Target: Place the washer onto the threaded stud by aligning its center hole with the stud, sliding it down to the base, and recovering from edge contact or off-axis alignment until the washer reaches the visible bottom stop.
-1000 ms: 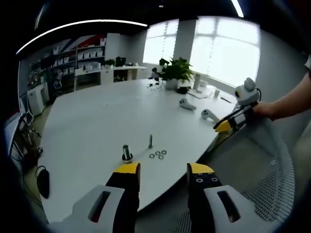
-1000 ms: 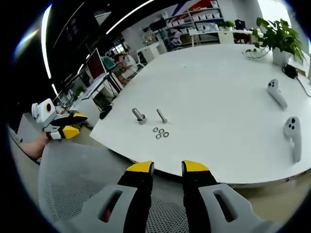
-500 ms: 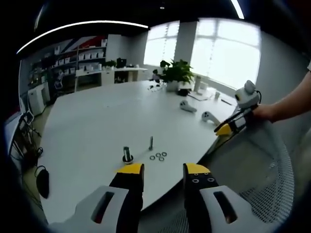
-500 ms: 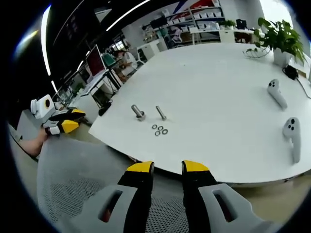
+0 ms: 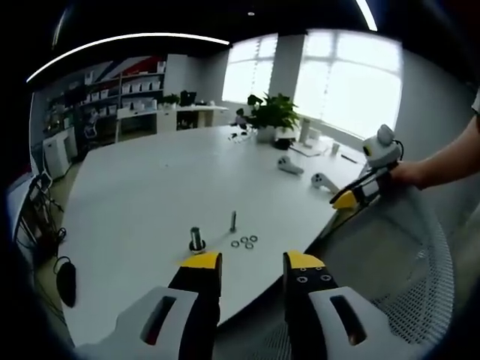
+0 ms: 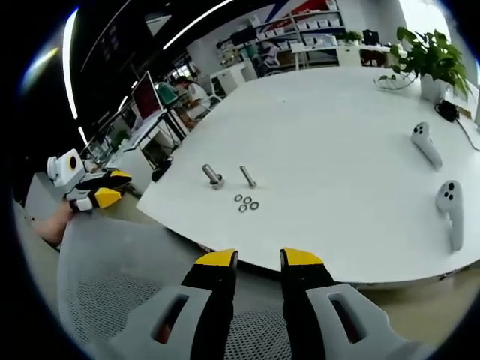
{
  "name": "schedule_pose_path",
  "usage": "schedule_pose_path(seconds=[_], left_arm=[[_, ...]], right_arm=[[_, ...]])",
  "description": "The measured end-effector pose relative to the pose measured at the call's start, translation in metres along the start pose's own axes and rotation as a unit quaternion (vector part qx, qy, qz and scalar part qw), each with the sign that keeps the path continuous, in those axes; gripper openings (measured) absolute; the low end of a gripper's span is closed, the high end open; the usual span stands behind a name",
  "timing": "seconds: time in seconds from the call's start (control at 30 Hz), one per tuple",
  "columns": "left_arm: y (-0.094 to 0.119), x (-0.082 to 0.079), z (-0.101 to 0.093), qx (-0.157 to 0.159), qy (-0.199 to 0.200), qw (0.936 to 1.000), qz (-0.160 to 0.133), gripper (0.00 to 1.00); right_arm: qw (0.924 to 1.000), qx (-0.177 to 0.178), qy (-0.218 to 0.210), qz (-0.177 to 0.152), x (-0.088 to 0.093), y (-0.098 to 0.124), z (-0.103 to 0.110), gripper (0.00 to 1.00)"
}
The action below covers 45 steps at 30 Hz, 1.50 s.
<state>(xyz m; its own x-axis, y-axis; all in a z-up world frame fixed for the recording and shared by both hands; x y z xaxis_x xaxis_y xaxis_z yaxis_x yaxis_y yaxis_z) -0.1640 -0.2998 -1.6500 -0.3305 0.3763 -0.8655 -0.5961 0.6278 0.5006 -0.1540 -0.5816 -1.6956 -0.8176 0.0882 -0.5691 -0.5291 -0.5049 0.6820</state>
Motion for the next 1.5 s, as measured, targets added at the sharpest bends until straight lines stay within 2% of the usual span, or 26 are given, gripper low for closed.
schedule_pose_path(seconds=[0.03, 0.17, 0.27, 0.3, 0.37, 0.47, 0.6, 0.7, 0.83, 0.9, 1.17, 1.27, 1.37, 1.5], left_arm=[[0.000, 0.000, -0.001, 0.002, -0.001, 1.0000, 0.000, 0.30], [0.000, 0.000, 0.002, 0.001, 0.003, 1.0000, 0.002, 0.31], [0.001, 0.000, 0.003, -0.003, 0.001, 1.0000, -0.003, 0.31], [0.001, 0.000, 0.002, -0.002, 0.001, 1.0000, -0.003, 0.31], [0.001, 0.001, 0.001, 0.000, -0.003, 1.0000, 0.000, 0.31], [0.000, 0.000, 0.002, -0.001, 0.000, 1.0000, -0.001, 0.31], [0.001, 0.000, 0.001, 0.001, -0.004, 1.0000, 0.001, 0.31], [0.002, -0.001, 0.002, -0.002, -0.004, 1.0000, -0.003, 0.31], [0.003, 0.000, 0.004, -0.011, -0.001, 0.9999, -0.004, 0.31], [0.003, 0.000, 0.004, -0.012, 0.000, 0.9999, -0.002, 0.31], [0.001, 0.003, 0.004, -0.011, -0.001, 0.9999, 0.006, 0.30], [0.002, 0.002, 0.005, -0.015, 0.000, 0.9999, 0.002, 0.29], [0.002, 0.002, 0.006, -0.018, 0.001, 0.9998, 0.003, 0.29], [0.001, 0.004, 0.006, -0.017, 0.001, 0.9998, 0.010, 0.29]], right_arm=[[1.0000, 0.000, 0.003, 0.001, 0.000, 0.000, 0.001, 0.26], [0.9971, 0.005, 0.058, 0.048, 0.004, -0.004, 0.007, 0.28], [0.9886, 0.020, 0.116, 0.095, 0.006, -0.006, 0.006, 0.28], [0.9827, 0.026, 0.152, 0.102, 0.001, -0.008, 0.010, 0.28], [0.9768, 0.022, 0.187, 0.101, -0.010, -0.011, 0.018, 0.28], [0.9781, 0.020, 0.179, 0.104, -0.017, -0.022, 0.025, 0.28], [0.9808, 0.009, 0.166, 0.102, -0.017, -0.043, 0.031, 0.28], [0.9875, -0.001, 0.115, 0.107, -0.008, -0.062, 0.034, 0.28], [0.9921, 0.003, 0.070, 0.104, -0.006, -0.084, 0.030, 0.28], [0.9928, 0.009, 0.061, 0.103, -0.008, -0.092, 0.027, 0.28], [0.9898, 0.032, 0.084, 0.110, -0.014, -0.116, 0.023, 0.28], [0.9883, 0.030, 0.089, 0.120, -0.010, -0.123, 0.024, 0.28], [0.9829, 0.030, 0.114, 0.141, -0.001, -0.132, 0.025, 0.28], [0.9801, 0.026, 0.129, 0.149, 0.003, -0.141, 0.027, 0.28]])
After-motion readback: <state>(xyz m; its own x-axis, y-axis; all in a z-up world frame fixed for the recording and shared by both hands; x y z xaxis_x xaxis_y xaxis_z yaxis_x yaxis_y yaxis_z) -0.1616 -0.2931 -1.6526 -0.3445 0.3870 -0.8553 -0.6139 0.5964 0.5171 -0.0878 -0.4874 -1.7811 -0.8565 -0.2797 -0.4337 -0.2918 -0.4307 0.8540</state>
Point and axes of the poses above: the point that each gripper's makers call its tool centre point, and the gripper's own axes: y roughly backward along the fingers, z roughly to its left, x roughly out of its underside, the point moved 4 cm from there along y, roughly backward along the fingers, and after that the axes turned 11 degrees about -y, right-handed, at the moved point
